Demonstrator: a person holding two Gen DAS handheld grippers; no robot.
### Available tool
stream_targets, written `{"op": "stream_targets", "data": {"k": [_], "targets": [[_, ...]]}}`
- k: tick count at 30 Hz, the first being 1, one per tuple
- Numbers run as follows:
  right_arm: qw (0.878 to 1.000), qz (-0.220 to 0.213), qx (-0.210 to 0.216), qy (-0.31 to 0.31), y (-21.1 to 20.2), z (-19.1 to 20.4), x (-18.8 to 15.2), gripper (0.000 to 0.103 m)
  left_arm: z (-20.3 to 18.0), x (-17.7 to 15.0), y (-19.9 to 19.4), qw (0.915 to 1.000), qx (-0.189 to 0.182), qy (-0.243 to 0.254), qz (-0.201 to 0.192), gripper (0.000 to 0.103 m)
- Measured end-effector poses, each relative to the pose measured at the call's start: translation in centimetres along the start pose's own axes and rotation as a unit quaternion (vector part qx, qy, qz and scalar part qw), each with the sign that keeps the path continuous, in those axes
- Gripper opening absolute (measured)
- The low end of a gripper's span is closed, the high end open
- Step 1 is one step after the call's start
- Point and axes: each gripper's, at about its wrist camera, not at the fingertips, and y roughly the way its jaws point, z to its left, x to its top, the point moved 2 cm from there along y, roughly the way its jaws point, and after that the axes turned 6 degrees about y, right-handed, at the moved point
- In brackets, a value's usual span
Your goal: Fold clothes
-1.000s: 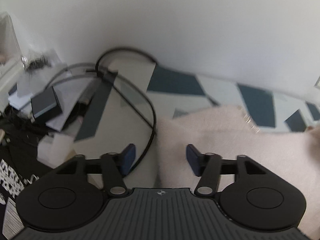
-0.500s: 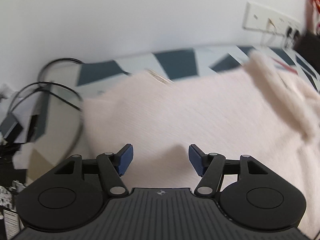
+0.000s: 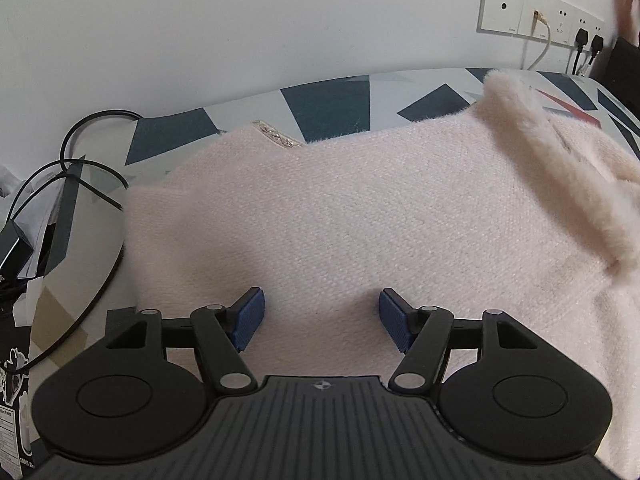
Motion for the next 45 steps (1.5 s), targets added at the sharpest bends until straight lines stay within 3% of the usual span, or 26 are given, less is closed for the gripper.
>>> {"op": "stream_targets", "data": {"k": [2, 7, 8, 10, 11, 12, 17, 22, 24, 26, 30, 37, 41, 45], "targets": [[1.0, -0.002, -0.005, 0.0, 0.1, -0.8, 0.3, 0.07, -0.1, -0.1, 0.0, 1.0, 0.002, -0.003, 0.0, 0.066], [0.998, 0.054, 0.0, 0.04, 3.0, -2.3, -0.2, 0.065, 0.0, -0.1, 0.1, 0.9999, 0.002, -0.011, 0.001, 0.067], [0.997, 0.064, 0.004, 0.045, 3.4, -2.2, -0.5, 0.058, 0.0, -0.1, 0.1, 0.9999, 0.002, -0.011, 0.001, 0.067], [0.996, 0.071, 0.009, 0.05, 3.7, -1.9, -0.9, 0.037, 0.1, 0.0, 0.1, 0.9999, 0.001, -0.011, 0.002, 0.068], [0.996, 0.066, 0.013, 0.049, 3.4, -1.6, -0.6, 0.019, 0.2, 0.0, 0.1, 0.9999, -0.001, -0.012, 0.003, 0.068], [0.997, 0.061, 0.017, 0.051, 2.9, -1.3, -0.2, 0.011, 0.3, 0.0, 0.1, 0.9999, -0.002, -0.014, 0.003, 0.068], [0.996, -0.036, 0.061, 0.054, -1.8, 1.3, 6.3, 0.008, 1.1, 0.2, -0.5, 0.9993, -0.02, -0.032, -0.002, 0.068], [0.979, -0.154, 0.128, 0.026, -7.9, 6.7, 15.5, 0.007, 2.2, 0.8, -2.4, 0.995, -0.047, -0.083, -0.031, 0.068], [0.971, -0.182, 0.154, 0.005, -9.9, 9.7, 18.1, 0.007, 2.5, 0.9, -3.4, 0.9928, -0.057, -0.094, -0.047, 0.068], [0.965, -0.181, 0.188, -0.022, -11.3, 13.3, 19.6, 0.007, 2.9, 0.9, -4.5, 0.9913, -0.061, -0.1, -0.06, 0.068], [0.952, -0.136, 0.262, -0.082, -13.5, 21.0, 18.9, 0.007, 4.7, -0.4, -6.3, 0.9883, -0.056, -0.117, -0.079, 0.068], [0.907, -0.034, 0.37, -0.197, -15.7, 34.1, 10.7, 0.007, 9.9, -5.7, -8.6, 0.9807, -0.028, -0.177, -0.078, 0.068], [0.882, 0.034, 0.395, -0.254, -14.5, 40.0, 4.7, 0.007, 12.2, -8.9, -9.7, 0.9734, -0.01, -0.218, -0.071, 0.068], [0.86, 0.099, 0.392, -0.313, -11.5, 45.6, -2.2, 0.008, 13.5, -11.2, -10.6, 0.968, 0.003, -0.243, -0.061, 0.068]]}}
